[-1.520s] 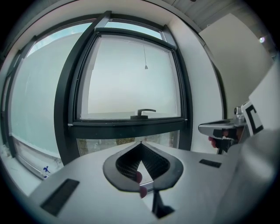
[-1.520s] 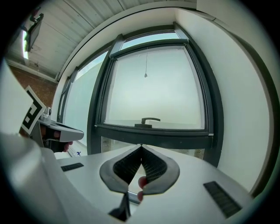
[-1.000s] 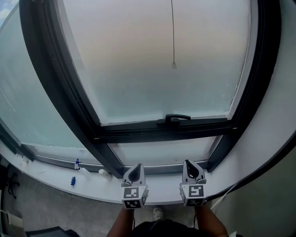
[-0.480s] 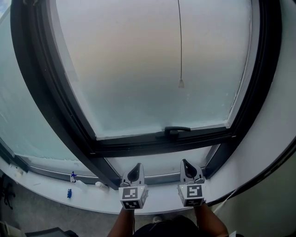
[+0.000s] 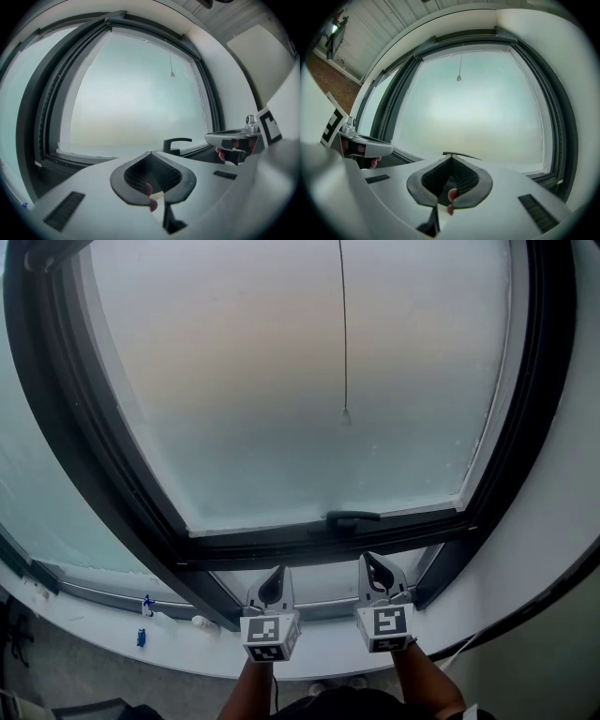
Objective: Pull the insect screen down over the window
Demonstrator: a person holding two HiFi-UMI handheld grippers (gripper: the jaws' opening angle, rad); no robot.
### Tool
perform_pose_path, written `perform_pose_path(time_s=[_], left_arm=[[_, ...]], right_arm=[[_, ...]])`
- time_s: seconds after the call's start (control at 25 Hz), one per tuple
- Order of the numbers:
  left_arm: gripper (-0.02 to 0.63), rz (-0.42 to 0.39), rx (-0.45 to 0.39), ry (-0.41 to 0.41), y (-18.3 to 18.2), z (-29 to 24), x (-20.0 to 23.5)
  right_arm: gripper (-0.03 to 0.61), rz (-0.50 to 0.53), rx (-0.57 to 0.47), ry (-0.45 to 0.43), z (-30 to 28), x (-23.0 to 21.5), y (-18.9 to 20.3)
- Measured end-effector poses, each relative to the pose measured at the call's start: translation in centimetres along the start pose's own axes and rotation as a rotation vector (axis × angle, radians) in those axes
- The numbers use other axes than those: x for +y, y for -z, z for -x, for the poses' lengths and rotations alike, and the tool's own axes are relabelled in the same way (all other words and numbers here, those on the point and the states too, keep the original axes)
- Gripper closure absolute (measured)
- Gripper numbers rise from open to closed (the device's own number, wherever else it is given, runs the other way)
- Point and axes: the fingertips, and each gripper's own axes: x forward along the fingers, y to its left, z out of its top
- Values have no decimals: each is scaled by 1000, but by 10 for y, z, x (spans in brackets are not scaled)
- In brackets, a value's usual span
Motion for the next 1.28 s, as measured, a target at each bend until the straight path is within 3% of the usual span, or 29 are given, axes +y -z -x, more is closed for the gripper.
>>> perform_pose_path(time_s=[0.2, 0.4, 0.6, 1.0, 1.08, 1.28], left_arm=[[612, -39, -45, 2, -39, -16, -7], [612, -95, -167, 4, -91, -31, -5], [612, -225, -245, -14, -137, -46, -2], [612, -479, -434, -59, -252, -59, -15], [612, -531, -466, -78, -273, -58, -14], [612, -684, -592, -150, -336, -42, -19]], right_arm=[[575, 27, -83, 2, -13, -15, -37], [575, 78, -156, -34, -25, -23, -79], [575, 88, -229, -18, -34, -40, -122], [575, 320, -451, 37, -46, -63, -235], [575, 349, -460, 36, -48, -63, -249], [575, 564, -439, 41, -57, -64, -277]])
